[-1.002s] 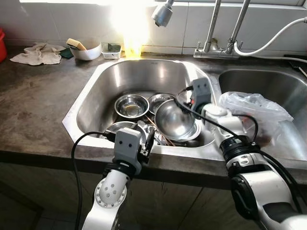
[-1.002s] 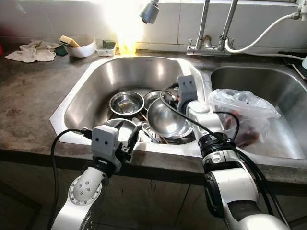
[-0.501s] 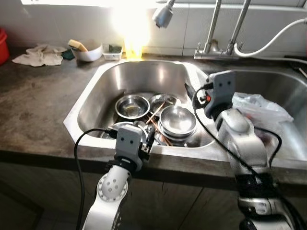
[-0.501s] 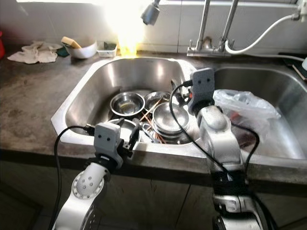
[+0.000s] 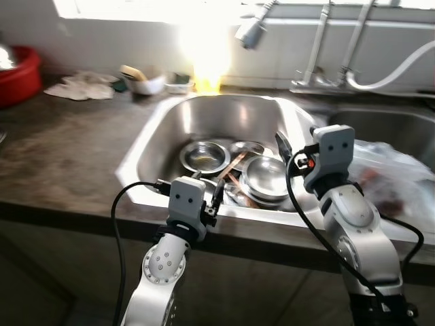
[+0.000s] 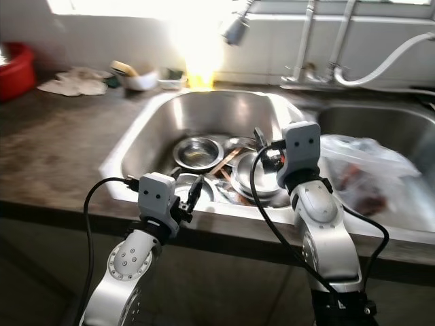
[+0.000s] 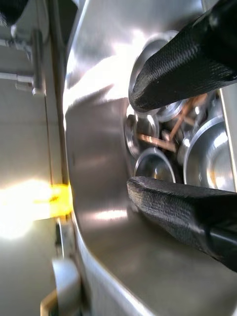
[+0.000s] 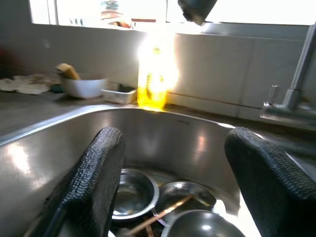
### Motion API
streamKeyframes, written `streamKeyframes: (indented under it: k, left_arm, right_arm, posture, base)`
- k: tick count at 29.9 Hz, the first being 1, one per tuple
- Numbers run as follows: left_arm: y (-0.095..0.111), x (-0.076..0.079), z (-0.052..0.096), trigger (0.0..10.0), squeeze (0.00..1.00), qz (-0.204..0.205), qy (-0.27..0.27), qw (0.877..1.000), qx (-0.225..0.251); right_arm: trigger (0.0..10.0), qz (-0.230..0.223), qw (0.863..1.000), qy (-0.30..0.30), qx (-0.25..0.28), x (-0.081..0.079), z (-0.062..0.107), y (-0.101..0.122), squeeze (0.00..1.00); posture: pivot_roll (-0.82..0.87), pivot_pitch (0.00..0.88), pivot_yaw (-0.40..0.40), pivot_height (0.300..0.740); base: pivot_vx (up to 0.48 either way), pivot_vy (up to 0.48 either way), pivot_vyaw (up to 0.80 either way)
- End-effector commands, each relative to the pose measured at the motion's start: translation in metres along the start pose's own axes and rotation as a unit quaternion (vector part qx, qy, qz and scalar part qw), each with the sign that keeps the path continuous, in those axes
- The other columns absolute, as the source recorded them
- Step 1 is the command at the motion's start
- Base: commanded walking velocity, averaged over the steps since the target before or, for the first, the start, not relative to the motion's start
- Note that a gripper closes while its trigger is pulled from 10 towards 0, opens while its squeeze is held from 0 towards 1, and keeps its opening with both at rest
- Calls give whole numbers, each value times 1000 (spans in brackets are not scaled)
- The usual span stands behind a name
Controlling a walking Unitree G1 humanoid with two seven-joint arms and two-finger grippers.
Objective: Kitchen organization
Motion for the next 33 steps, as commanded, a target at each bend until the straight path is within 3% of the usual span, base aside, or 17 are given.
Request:
streamKeyframes:
  k: [1, 6, 16, 25, 33]
  left_arm:
    - [0, 5, -2, 10000, 0, 9, -9, 1000, 2]
    - [1, 5, -2, 10000, 0, 8, -11, 1000, 3]
    - [6, 6, -1, 10000, 0, -1, -17, 1000, 19]
    - [6, 8, -1, 10000, 0, -3, -20, 1000, 20]
    - [6, 5, 0, 10000, 0, 1, -11, 1000, 21]
  right_arm:
    - [10000, 7, 1000, -13, 3, 6, 5, 3, 0]
    - [10000, 15, 1000, -8, 2, 3, 5, 4, 0]
    - [10000, 19, 1000, -5, 2, 1, 1, 5, 0]
    - [10000, 12, 1000, -3, 0, 0, -2, 5, 0]
    - [10000, -5, 1000, -5, -3, 1, -7, 5, 0]
  posture:
    - [54, 42, -1, 740]
    - [55, 39, 1, 740]
    - [63, 41, -3, 740]
    - [65, 42, -5, 740]
    - [67, 40, -12, 740]
  base:
    - [0, 465, 0]
    - [0, 474, 0]
    - [127, 422, 790]
    - [460, 0, 800]
    - [455, 30, 0]
Point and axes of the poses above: a point about 5 cm out from each wrist's last joint towards the gripper, its own z axis pointing back from the gripper into the wrist, its own y axis along the axis of the wrist's last joint, x = y × z, the point moved 3 cm from there along -z, pointing out of the wrist towards the gripper, and after that the axes turned 3 degrees about -z, right-handed, at the moved point
